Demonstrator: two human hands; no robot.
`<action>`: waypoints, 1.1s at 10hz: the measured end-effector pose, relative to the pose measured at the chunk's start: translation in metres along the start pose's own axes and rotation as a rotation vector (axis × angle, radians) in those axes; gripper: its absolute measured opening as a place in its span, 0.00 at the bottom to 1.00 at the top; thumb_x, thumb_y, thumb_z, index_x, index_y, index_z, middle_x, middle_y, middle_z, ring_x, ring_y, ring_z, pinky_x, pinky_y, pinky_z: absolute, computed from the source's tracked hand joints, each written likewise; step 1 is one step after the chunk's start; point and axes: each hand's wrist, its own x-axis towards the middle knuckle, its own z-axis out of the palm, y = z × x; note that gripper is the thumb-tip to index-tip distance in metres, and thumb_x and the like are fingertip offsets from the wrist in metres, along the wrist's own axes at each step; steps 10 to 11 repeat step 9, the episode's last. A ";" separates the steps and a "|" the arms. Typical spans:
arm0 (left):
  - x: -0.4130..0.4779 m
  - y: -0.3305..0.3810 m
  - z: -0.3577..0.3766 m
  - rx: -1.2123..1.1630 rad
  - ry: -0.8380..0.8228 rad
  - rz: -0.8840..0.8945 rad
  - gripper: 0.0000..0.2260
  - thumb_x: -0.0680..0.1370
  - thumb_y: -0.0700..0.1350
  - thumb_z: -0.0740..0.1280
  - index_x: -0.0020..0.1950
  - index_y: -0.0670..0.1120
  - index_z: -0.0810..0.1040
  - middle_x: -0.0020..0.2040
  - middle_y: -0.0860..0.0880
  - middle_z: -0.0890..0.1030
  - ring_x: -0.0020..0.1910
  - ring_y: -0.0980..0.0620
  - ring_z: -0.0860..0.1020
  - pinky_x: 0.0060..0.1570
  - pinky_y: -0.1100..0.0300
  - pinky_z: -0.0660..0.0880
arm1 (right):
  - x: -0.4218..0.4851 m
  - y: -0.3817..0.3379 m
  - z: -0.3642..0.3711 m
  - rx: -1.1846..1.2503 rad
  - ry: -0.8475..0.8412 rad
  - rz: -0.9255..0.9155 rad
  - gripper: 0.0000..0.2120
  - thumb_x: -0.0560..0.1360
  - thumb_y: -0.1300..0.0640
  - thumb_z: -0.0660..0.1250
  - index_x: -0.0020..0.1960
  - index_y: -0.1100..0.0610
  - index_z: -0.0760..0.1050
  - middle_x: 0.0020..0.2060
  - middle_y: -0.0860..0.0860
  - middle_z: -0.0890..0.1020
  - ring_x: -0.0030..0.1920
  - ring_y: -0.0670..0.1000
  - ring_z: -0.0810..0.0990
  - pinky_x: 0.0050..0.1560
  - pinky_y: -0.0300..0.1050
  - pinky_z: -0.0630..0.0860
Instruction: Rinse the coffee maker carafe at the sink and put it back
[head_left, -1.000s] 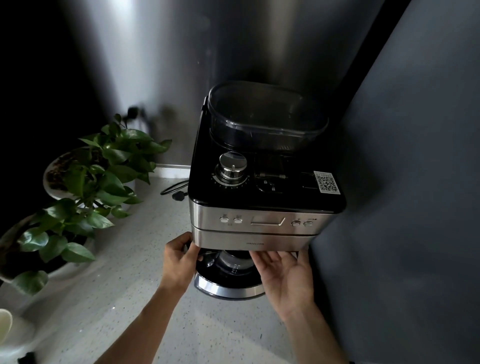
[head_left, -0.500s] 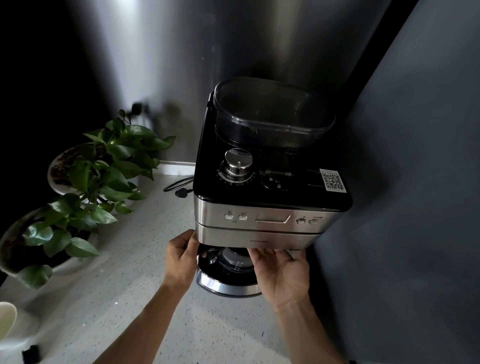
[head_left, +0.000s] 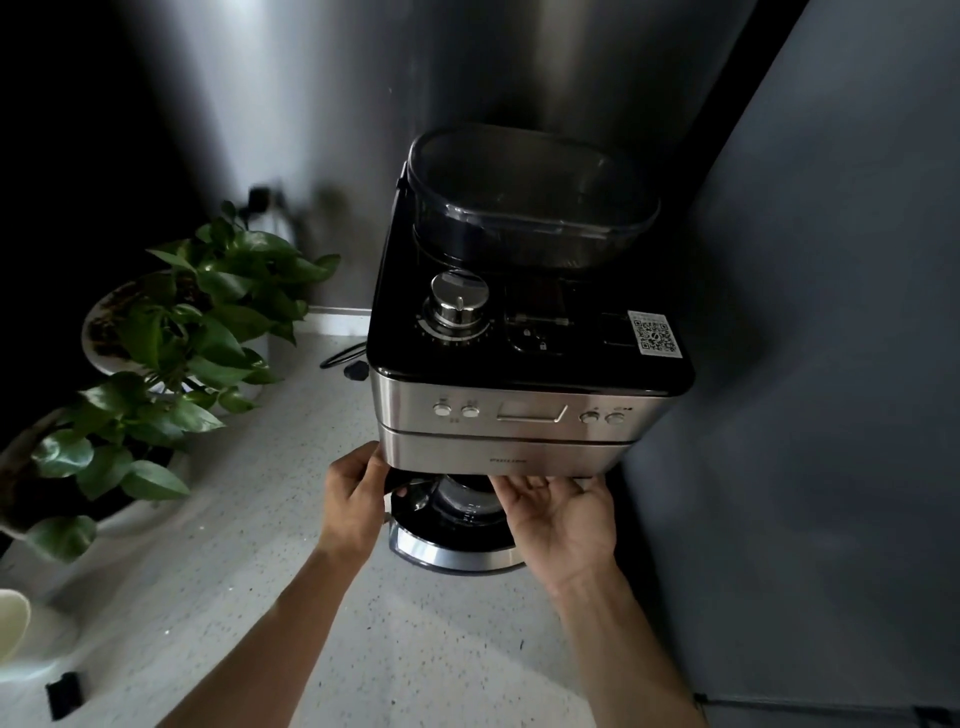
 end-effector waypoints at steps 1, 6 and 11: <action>0.000 0.004 -0.002 0.012 -0.001 0.013 0.22 0.77 0.47 0.60 0.44 0.26 0.74 0.40 0.24 0.76 0.39 0.26 0.76 0.35 0.55 0.77 | -0.001 0.000 0.001 0.016 0.005 0.001 0.23 0.84 0.44 0.55 0.57 0.62 0.78 0.44 0.59 0.84 0.53 0.59 0.83 0.64 0.61 0.75; -0.017 0.082 -0.057 -0.152 0.172 -0.018 0.18 0.82 0.45 0.57 0.47 0.38 0.83 0.41 0.37 0.84 0.44 0.41 0.82 0.49 0.46 0.78 | -0.043 -0.009 0.009 -0.179 0.116 -0.107 0.35 0.84 0.41 0.54 0.80 0.64 0.58 0.64 0.65 0.76 0.73 0.64 0.71 0.78 0.60 0.63; -0.076 0.127 -0.048 -0.086 0.054 0.085 0.18 0.84 0.48 0.57 0.50 0.40 0.83 0.45 0.39 0.85 0.46 0.38 0.81 0.47 0.45 0.78 | -0.109 -0.029 -0.016 -0.423 0.005 -0.327 0.30 0.85 0.43 0.53 0.80 0.61 0.61 0.77 0.60 0.69 0.78 0.57 0.67 0.80 0.55 0.60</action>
